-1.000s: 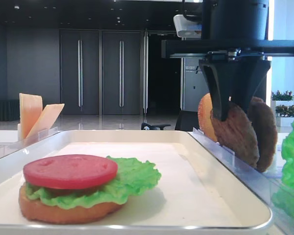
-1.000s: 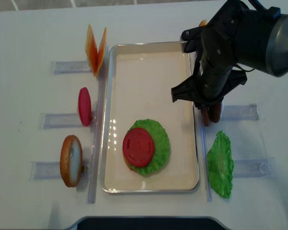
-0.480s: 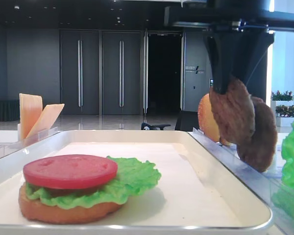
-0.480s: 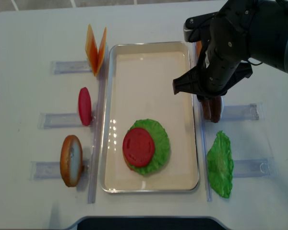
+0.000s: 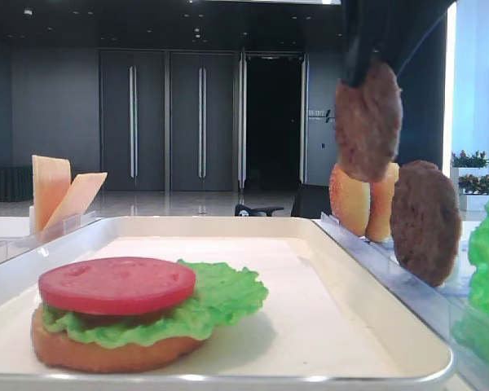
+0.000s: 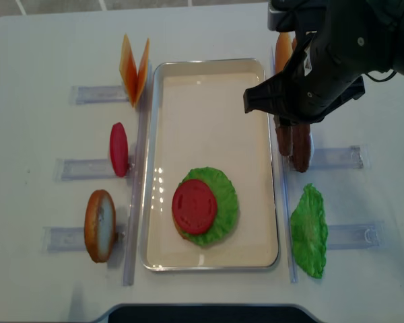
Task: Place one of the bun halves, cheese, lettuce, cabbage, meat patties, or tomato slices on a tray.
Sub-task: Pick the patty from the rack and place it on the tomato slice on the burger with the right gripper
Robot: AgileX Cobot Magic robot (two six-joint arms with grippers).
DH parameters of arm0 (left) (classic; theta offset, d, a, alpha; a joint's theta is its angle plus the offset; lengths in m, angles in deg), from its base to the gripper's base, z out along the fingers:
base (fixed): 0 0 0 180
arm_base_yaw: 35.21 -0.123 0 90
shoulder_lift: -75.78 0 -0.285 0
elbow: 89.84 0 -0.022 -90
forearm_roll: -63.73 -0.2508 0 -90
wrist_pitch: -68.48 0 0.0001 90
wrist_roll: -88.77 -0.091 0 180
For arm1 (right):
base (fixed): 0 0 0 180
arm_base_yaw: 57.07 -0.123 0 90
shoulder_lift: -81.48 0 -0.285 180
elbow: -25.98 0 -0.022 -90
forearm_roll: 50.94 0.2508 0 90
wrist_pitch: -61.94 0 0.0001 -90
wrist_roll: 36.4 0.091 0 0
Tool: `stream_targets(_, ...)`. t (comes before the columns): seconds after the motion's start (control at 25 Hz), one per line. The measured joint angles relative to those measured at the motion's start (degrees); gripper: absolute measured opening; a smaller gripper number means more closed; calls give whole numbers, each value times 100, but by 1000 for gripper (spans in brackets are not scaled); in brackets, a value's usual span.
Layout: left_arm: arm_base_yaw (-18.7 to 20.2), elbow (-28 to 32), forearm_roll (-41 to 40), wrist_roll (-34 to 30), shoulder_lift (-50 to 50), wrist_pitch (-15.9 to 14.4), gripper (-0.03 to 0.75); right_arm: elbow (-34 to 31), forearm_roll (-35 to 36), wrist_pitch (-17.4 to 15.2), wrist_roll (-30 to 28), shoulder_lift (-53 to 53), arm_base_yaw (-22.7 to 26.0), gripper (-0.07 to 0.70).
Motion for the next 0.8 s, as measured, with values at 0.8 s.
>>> stream_targets(0.8,0,0,0,0,0,0,-1,-971,6570,901,-5824,-399,-7,159)
